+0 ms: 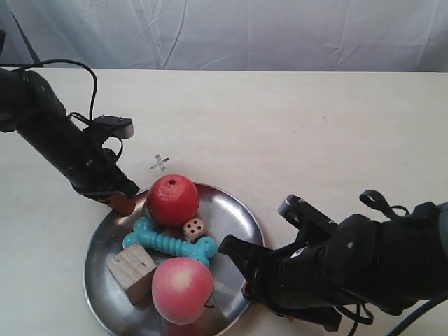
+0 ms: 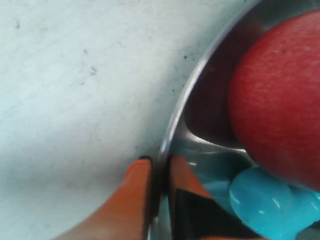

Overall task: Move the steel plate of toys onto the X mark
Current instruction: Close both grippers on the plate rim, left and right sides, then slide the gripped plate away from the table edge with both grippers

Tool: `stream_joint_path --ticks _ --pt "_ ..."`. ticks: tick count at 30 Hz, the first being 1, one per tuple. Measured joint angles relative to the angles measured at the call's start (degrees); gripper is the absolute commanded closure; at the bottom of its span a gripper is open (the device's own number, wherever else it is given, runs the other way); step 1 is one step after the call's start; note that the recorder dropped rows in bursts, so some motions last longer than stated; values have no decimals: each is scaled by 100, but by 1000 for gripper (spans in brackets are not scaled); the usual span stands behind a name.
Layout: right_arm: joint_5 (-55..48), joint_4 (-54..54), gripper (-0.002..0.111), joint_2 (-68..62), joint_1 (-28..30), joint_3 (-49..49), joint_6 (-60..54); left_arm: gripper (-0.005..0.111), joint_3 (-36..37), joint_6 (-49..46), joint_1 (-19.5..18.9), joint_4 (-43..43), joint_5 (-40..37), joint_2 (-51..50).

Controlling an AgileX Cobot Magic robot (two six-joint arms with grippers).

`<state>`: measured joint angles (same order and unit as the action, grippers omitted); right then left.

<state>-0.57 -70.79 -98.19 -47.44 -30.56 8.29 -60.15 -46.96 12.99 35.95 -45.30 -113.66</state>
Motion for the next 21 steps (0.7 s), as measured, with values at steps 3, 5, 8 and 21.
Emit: stream_joint_path --ticks 3,5,8,21 --pt "10 -35 109 1 0 0 0 107 0 62 -13 -3 0 0" --pt "10 -35 109 1 0 0 0 107 -10 128 -13 -27 -10 0" --pt "10 -58 109 52 0 8 0 107 -23 168 -13 -38 -22 0" --pt "21 -58 109 88 0 13 0 107 -23 189 -13 -38 -34 0"
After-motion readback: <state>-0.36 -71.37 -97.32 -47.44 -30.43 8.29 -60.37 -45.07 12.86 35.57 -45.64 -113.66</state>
